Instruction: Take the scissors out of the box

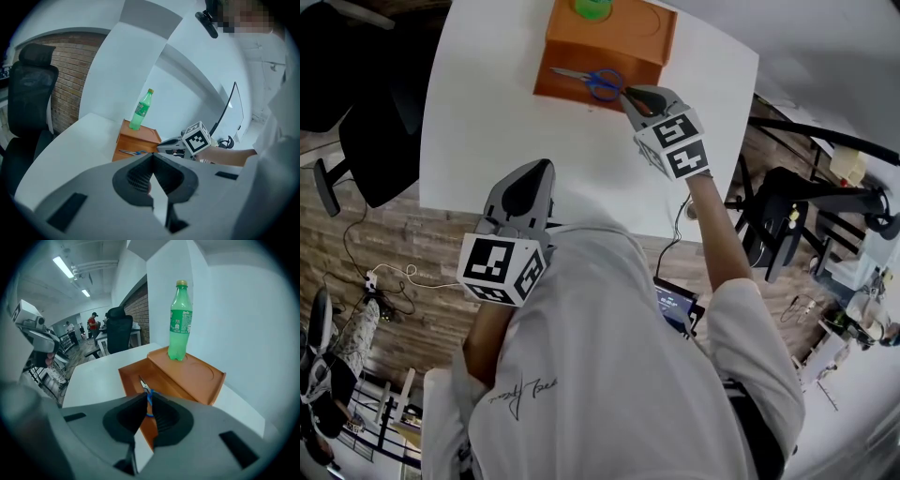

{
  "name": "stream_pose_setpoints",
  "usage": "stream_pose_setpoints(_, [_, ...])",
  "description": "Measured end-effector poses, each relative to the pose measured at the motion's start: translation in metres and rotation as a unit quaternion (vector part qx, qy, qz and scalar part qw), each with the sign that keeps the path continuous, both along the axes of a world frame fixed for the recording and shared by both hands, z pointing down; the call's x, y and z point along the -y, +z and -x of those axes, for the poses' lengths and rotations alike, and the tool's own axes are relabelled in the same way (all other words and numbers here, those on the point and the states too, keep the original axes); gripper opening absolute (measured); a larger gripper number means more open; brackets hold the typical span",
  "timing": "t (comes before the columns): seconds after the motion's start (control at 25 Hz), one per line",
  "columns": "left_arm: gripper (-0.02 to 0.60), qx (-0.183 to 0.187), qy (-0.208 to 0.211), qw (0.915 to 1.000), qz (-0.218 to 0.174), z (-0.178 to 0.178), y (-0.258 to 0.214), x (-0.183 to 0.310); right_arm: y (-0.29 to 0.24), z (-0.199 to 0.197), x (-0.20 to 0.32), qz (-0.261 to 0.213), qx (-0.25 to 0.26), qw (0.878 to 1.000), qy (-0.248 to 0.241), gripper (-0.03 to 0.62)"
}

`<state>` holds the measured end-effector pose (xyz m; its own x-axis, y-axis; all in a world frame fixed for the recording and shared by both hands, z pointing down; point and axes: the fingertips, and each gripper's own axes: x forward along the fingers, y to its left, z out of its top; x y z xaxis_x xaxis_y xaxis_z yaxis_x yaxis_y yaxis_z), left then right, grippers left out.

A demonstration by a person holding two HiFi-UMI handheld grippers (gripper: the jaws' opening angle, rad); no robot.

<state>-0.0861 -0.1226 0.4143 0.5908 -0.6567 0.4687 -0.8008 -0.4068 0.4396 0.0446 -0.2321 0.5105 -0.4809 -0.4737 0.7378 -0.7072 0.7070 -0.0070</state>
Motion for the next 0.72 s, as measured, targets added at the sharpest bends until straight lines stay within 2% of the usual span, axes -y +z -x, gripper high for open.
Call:
stream_pose_setpoints(0.16, [0.008,-0.002,-0.001,1.0000,0.000,0.002,0.001,0.003,0.011,0.001,0.006,0.023,-0.019,0.999,-0.016,0.057])
stream_pose_setpoints(0.44, [0.008,-0.007,-0.002,1.0000,0.003,0.005,0.000,0.007,0.025,0.007,0.014,0.031,-0.070,0.995,-0.066,0.064])
stream_pose_setpoints(0.72, [0.008,-0.010,-0.005,0.9999,0.008,0.009,0.002,0.009,0.039,0.020,0.018,0.047,-0.096,0.989,-0.102,0.078])
